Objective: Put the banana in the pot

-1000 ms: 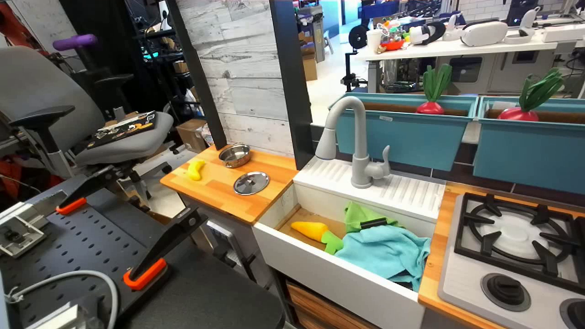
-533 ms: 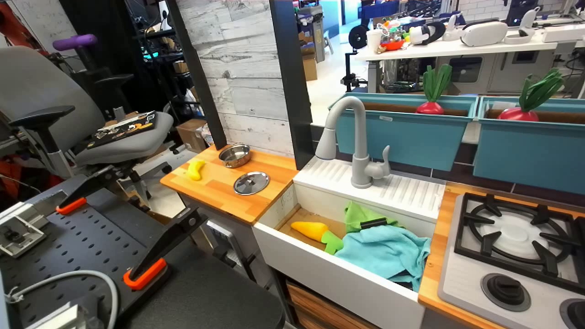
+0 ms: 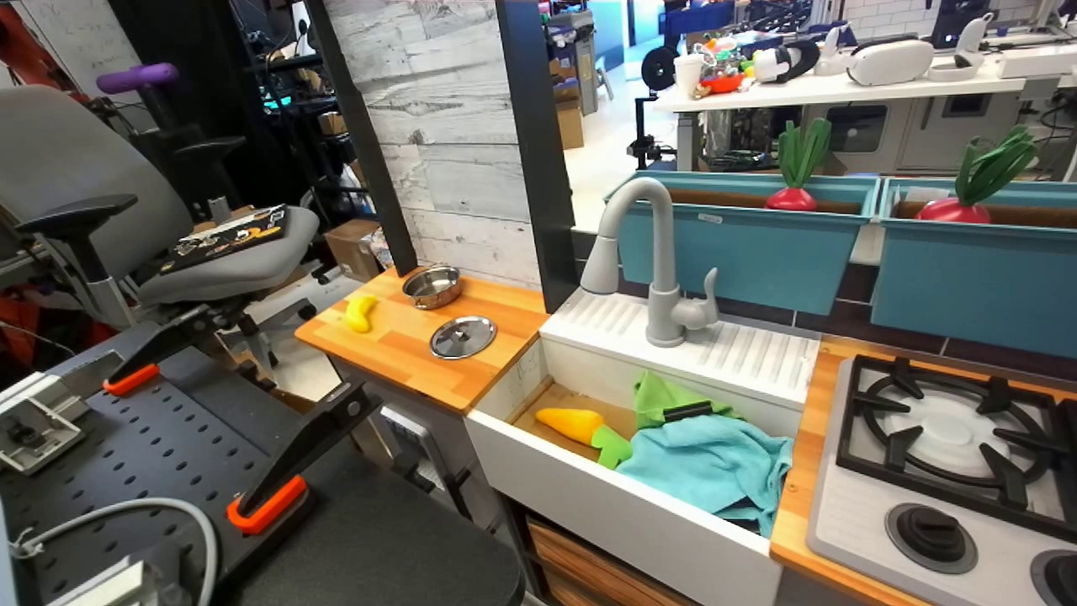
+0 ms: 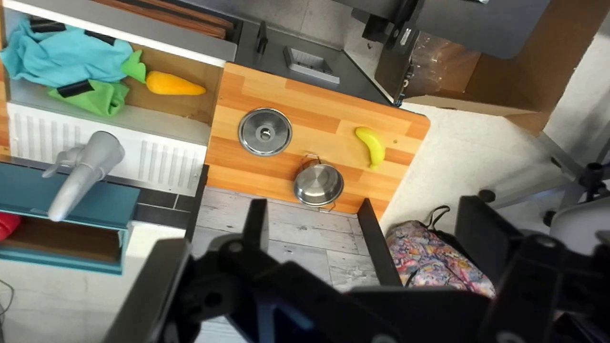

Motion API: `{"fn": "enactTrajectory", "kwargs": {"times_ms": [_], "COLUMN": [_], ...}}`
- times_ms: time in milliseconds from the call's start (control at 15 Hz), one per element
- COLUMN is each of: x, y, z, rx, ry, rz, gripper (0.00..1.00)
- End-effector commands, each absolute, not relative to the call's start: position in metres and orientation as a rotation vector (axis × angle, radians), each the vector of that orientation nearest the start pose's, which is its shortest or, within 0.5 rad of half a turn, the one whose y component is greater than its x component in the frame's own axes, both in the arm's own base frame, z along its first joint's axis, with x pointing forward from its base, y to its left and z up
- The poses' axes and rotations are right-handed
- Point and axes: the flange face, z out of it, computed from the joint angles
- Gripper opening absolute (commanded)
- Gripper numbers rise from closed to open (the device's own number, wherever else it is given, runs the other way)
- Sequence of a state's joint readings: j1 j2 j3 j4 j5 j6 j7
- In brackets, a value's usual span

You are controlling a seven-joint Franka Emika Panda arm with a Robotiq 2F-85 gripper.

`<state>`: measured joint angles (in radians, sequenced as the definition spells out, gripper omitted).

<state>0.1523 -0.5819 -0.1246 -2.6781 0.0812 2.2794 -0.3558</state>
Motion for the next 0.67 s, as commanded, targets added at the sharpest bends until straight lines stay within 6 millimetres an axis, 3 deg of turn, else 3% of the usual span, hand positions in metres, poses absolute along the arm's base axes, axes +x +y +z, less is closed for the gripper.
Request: {"fn": "enactTrajectory", "kwargs": {"times_ms": [0,600], "x": [0.417,0.512], "y": [0.045,0.109], "z": [0.384,0.249], "rx": [-2.936,-2.823], "ry": [-0.611,-0.681], "rz": [-0.225,-0.141], "gripper": [1.00,1.00]}}
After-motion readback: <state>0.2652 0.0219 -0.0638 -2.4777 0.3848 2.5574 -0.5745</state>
